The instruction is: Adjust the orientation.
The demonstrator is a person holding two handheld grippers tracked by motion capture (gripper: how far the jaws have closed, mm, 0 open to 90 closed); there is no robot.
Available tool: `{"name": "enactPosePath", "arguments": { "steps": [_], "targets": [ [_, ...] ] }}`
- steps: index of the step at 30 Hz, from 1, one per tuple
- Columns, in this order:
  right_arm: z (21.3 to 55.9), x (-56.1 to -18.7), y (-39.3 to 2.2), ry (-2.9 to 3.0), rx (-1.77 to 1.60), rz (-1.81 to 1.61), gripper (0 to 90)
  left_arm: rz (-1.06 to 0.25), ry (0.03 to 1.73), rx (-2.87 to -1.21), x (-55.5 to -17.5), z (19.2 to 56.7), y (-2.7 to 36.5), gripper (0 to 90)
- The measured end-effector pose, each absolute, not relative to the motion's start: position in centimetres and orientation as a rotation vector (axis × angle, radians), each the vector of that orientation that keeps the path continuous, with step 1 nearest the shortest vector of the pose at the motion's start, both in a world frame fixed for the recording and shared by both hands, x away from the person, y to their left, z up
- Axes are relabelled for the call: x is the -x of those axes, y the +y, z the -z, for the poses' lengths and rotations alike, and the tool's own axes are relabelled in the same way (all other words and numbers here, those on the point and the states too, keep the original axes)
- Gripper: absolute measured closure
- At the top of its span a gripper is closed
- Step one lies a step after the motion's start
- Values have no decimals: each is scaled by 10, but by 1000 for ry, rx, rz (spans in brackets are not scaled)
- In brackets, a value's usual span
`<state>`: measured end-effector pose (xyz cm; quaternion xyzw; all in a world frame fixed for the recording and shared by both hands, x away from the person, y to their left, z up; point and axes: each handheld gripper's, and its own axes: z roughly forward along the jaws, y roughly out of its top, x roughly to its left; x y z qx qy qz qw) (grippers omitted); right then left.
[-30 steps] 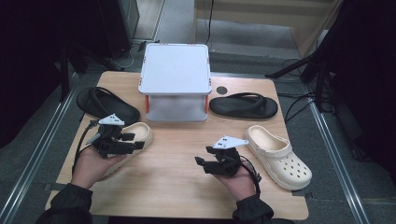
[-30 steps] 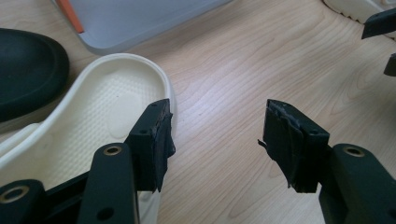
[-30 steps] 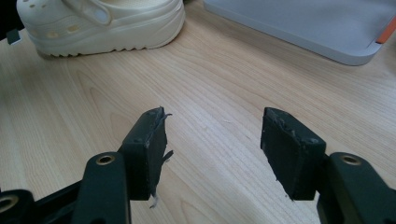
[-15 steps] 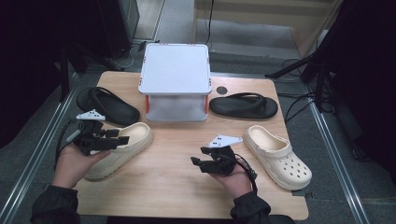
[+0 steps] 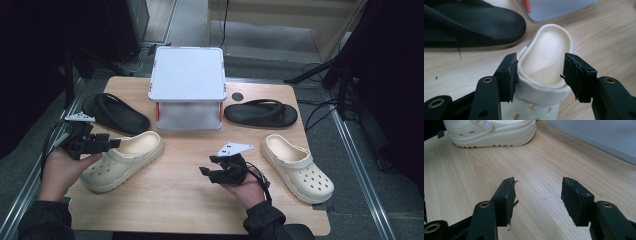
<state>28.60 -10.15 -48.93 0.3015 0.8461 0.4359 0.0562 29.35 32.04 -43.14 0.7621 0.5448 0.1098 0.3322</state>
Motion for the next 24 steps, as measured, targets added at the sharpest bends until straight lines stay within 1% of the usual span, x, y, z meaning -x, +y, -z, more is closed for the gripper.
{"name": "enactPosePath", "arguments": {
  "steps": [5, 9, 14, 20, 24],
  "targets": [
    [489, -288, -97, 2578, -915, -1314, 454, -278, 1454, -2041, -308, 437, 318, 485],
    [490, -290, -96, 2582, -909, -1314, 454, -252, 1463, -2059, -316, 443, 318, 557],
    [490, -290, -95, 2587, -904, -1306, 454, -236, 1485, -2091, -325, 455, 314, 605],
    [491, -290, -95, 2590, -902, -1294, 452, -212, 1485, -2154, -333, 467, 313, 641],
    [491, -290, -95, 2590, -895, -1290, 452, -198, 1467, -2153, -334, 469, 316, 655]
  ]
}}
